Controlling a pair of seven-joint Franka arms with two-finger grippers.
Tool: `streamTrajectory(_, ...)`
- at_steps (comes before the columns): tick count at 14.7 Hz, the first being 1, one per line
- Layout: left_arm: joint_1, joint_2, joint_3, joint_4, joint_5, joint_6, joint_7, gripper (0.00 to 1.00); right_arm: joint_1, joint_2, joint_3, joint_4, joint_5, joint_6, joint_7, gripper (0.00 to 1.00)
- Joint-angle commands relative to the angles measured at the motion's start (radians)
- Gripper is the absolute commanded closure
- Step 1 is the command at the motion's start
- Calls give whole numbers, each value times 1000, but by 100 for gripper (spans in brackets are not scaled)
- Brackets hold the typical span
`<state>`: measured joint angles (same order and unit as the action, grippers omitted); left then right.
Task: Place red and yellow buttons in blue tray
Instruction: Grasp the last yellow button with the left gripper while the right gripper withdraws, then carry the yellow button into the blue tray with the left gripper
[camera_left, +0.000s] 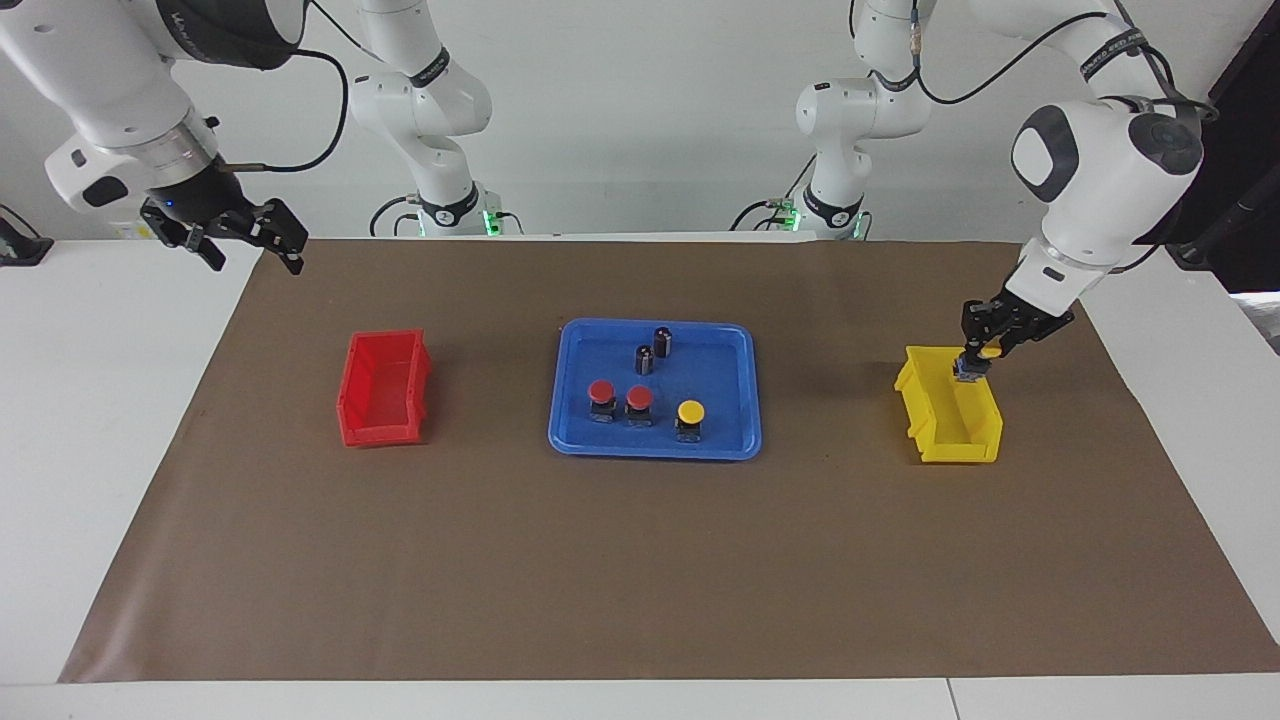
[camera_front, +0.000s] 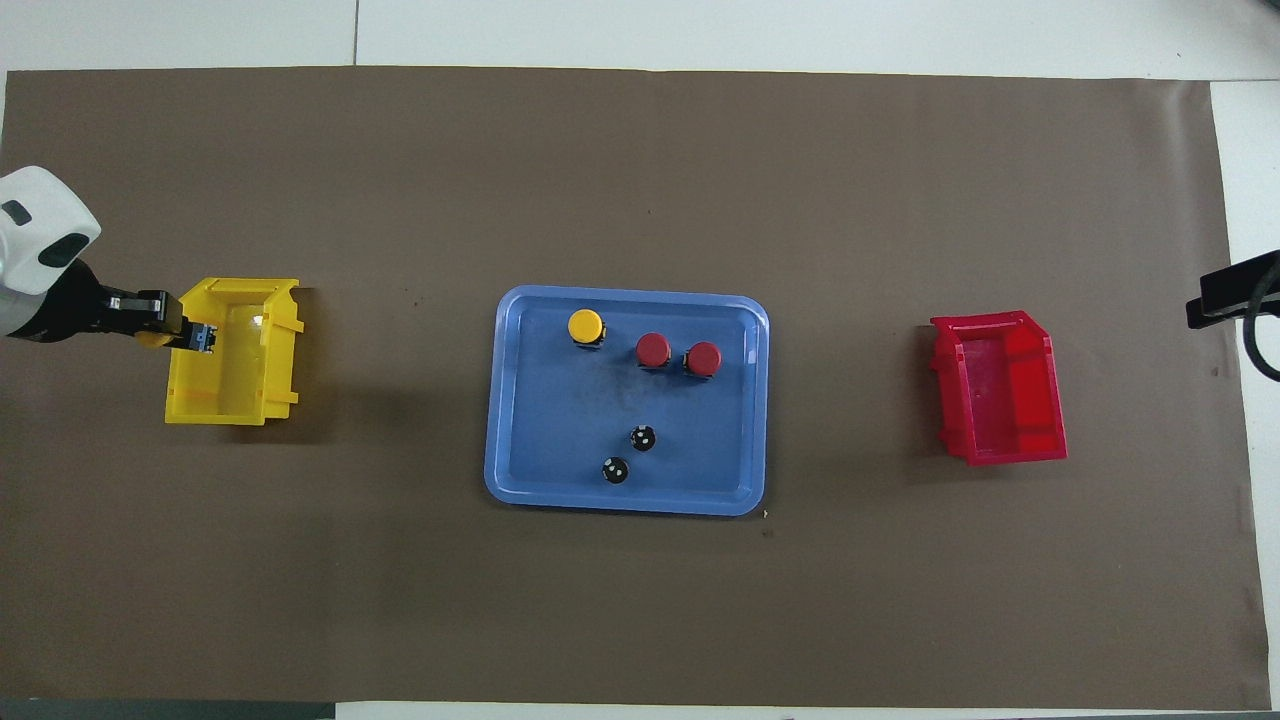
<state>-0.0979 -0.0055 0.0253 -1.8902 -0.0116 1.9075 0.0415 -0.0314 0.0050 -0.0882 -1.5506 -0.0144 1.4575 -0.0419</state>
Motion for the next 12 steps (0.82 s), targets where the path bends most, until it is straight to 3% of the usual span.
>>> streamTrajectory(1, -138, 59, -1, 17, -25, 37, -150, 99, -1, -34, 5, -31, -15, -15, -18, 0)
streamTrajectory(3, -245, 76, 1, 17, -88, 74, -236, 99, -1, -34, 5, -31, -15, -16, -18, 0)
streamTrajectory(6, -373, 130, -1, 14, -90, 152, -362, 99, -8, -36, 5, -34, -12, -17, -15, 0)
streamTrajectory(12, -465, 214, -1, 8, -97, 251, -419, 99, 50, -34, 15, -32, -4, -14, -12, 0)
